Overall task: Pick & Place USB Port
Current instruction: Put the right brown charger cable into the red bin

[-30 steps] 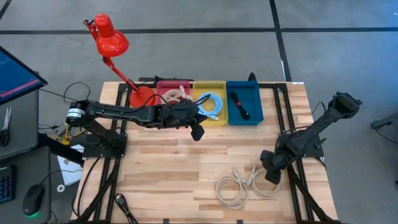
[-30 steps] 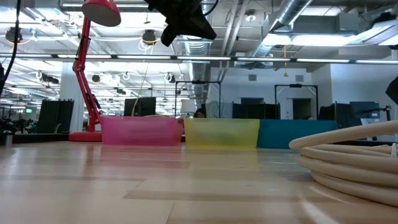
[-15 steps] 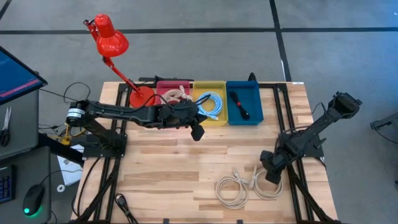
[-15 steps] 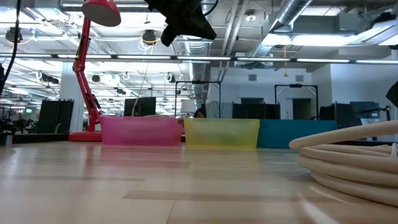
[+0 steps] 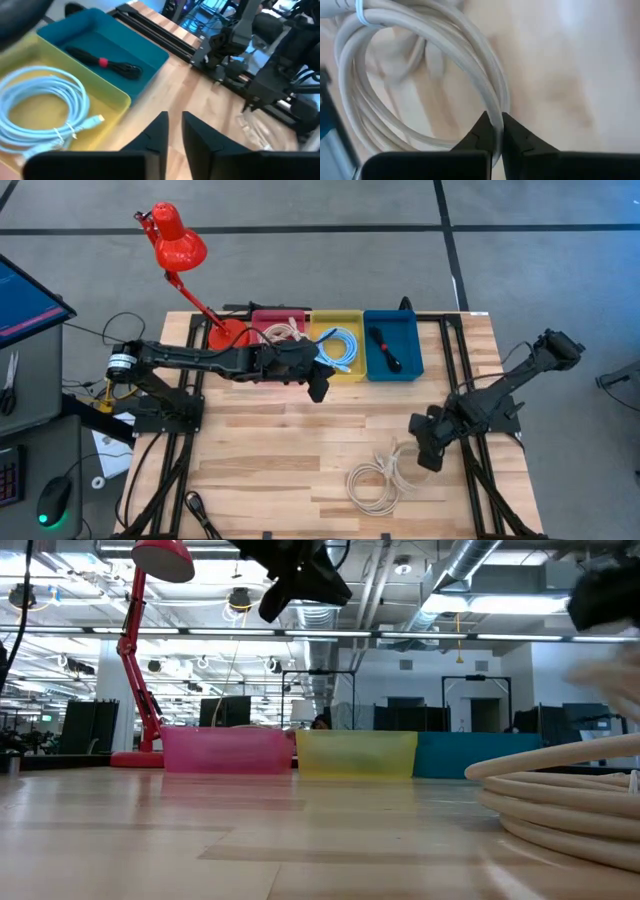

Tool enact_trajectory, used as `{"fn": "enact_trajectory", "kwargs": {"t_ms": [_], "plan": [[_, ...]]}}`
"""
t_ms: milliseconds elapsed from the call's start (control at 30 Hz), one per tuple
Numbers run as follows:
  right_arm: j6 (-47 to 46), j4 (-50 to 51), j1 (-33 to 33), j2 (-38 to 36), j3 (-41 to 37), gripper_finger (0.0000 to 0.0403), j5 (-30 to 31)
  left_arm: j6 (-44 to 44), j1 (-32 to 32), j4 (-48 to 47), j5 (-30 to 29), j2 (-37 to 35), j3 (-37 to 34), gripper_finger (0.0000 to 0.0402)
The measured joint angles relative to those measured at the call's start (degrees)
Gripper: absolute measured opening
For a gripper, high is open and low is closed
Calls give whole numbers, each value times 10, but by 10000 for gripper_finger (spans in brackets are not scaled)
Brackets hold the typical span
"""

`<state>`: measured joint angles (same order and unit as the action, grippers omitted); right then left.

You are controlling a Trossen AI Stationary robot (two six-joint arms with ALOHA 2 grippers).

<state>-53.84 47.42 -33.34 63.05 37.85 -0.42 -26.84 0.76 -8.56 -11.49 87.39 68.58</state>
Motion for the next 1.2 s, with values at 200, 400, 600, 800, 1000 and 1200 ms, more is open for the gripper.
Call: {"fn": "enact_trajectory", "kwargs": {"t_ms": [200, 400, 600, 800, 1000, 1200], "plan": [[65, 44, 54, 0, 67, 1, 94, -56, 18, 0, 55, 0, 0, 114], [131, 26, 120, 0, 102, 1, 172, -122, 34, 3, 116, 0, 0, 154], [201, -47, 185, 0, 113, 1, 209, -177, 38, 17, 156, 0, 0, 173], [260, -153, 246, 11, 114, 1, 215, -183, 33, 50, 197, 0, 0, 183], [287, -237, 295, 35, 114, 1, 215, -183, 22, 56, 199, 0, 0, 182], [293, -288, 324, 57, 113, 1, 215, -183, 22, 57, 197, -1, 0, 181]]}}
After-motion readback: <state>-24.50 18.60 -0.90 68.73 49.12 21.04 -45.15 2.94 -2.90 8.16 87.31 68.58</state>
